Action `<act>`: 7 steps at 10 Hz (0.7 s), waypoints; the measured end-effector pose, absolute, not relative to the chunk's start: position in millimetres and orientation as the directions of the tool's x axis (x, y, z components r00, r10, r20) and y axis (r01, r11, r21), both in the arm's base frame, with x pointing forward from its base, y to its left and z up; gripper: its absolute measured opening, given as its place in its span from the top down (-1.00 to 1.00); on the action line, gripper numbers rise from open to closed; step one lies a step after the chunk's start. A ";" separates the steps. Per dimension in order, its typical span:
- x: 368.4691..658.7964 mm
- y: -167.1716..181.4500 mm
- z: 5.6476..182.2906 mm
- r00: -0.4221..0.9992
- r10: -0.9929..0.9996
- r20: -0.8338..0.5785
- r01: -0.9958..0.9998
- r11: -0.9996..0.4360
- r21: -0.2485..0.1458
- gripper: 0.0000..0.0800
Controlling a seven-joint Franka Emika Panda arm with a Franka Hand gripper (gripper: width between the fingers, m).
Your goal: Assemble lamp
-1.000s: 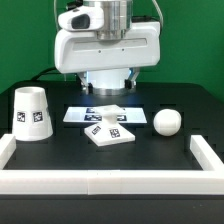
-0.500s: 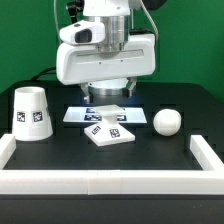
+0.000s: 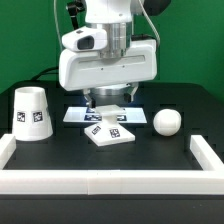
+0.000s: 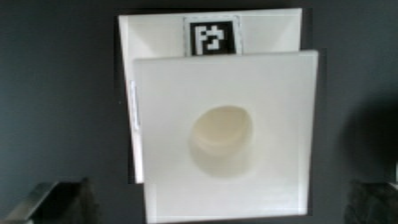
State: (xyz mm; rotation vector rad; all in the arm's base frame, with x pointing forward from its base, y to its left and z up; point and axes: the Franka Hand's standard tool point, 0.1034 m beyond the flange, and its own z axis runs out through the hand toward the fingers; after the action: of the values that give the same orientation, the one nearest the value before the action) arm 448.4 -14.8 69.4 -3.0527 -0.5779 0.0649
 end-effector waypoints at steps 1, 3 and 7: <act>448.1 -15.1 67.3 0.929 0.368 -0.035 0.367 -0.929 -0.041 -0.75; 445.6 -16.9 62.0 0.927 0.373 -0.043 0.371 -0.928 -0.046 -0.75; 443.4 -17.1 52.8 0.927 0.372 -0.047 0.370 -0.928 -0.048 -0.75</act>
Offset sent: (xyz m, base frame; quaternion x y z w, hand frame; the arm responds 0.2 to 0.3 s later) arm 0.0013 -0.0021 -0.0072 -0.0073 0.0079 0.0030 0.9999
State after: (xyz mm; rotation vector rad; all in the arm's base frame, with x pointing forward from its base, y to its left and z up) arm 443.4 -17.1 52.8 -3.0460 -0.5869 0.0852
